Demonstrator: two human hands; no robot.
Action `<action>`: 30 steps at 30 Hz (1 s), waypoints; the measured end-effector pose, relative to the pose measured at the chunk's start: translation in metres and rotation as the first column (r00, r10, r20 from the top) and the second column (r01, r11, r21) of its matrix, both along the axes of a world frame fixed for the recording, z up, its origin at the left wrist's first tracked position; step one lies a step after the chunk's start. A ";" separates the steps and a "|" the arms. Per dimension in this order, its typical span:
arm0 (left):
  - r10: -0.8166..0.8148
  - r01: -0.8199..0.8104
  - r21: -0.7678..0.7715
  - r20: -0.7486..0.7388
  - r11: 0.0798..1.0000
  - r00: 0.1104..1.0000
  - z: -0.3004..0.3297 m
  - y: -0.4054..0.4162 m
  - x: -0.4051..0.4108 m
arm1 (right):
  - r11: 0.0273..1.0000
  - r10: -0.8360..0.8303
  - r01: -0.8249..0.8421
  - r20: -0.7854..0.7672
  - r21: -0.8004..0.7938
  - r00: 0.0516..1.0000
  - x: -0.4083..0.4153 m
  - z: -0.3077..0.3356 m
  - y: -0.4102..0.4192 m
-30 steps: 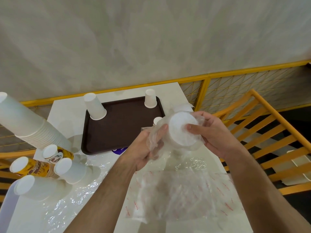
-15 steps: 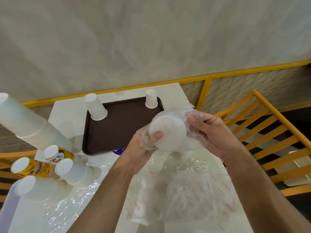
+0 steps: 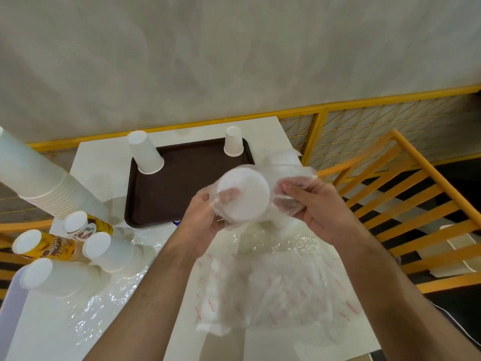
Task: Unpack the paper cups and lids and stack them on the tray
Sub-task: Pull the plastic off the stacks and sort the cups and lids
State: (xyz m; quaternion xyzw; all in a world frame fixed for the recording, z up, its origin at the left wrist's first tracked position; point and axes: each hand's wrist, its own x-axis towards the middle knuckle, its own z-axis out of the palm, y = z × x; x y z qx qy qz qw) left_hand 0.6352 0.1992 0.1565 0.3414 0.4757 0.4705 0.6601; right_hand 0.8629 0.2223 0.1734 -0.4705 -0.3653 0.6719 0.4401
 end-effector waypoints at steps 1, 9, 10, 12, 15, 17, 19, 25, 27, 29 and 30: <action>0.006 -0.006 -0.017 -0.001 1.000 1.000 -0.002 -0.002 -0.002 | 1.000 -0.007 0.007 0.002 -0.019 1.000 0.003 -0.004 -0.002; 0.230 -0.232 -0.225 -0.037 0.946 0.972 -0.024 -0.017 -0.031 | 0.982 -0.034 0.064 0.173 -0.175 0.984 0.028 -0.045 -0.035; 0.273 -0.276 -0.233 -0.048 0.932 0.961 -0.026 -0.018 -0.034 | 0.980 -0.024 0.069 0.233 -0.188 0.972 0.031 -0.052 -0.040; 0.343 -0.345 -0.238 -0.052 0.908 0.938 -0.030 -0.020 -0.039 | 0.975 0.019 0.061 0.357 -0.212 0.934 0.034 -0.069 -0.052; 0.360 -0.359 -0.237 -0.040 0.903 0.932 -0.033 -0.022 -0.040 | 0.968 0.098 0.024 0.467 -0.249 0.879 0.034 -0.093 -0.067; 0.325 -0.328 -0.232 -0.052 0.916 0.944 -0.035 -0.024 -0.036 | 0.971 0.138 0.000 0.557 -0.241 0.819 0.033 -0.105 -0.074; 0.292 -0.298 -0.238 -0.061 0.924 0.955 -0.038 -0.026 -0.032 | 0.974 0.171 -0.011 0.699 -0.227 0.694 0.033 -0.109 -0.077; 0.249 -0.263 -0.293 -0.086 0.919 0.965 -0.049 -0.031 -0.023 | 0.992 0.086 0.052 0.917 -0.114 0.389 0.025 -0.101 -0.083; 0.230 -0.253 -0.307 -0.109 0.918 0.967 -0.052 -0.032 -0.018 | 0.999 -0.052 0.017 0.964 0.049 0.261 0.015 -0.094 -0.091; 0.211 -0.237 -0.326 -0.114 0.915 0.971 -0.054 -0.033 -0.013 | 0.968 -0.093 -0.210 0.975 0.136 0.203 0.002 -0.094 -0.101; 0.203 -0.229 -0.337 -0.110 0.913 0.973 -0.055 -0.034 -0.011 | 0.931 -0.030 -0.353 0.985 0.089 0.168 -0.005 -0.099 -0.106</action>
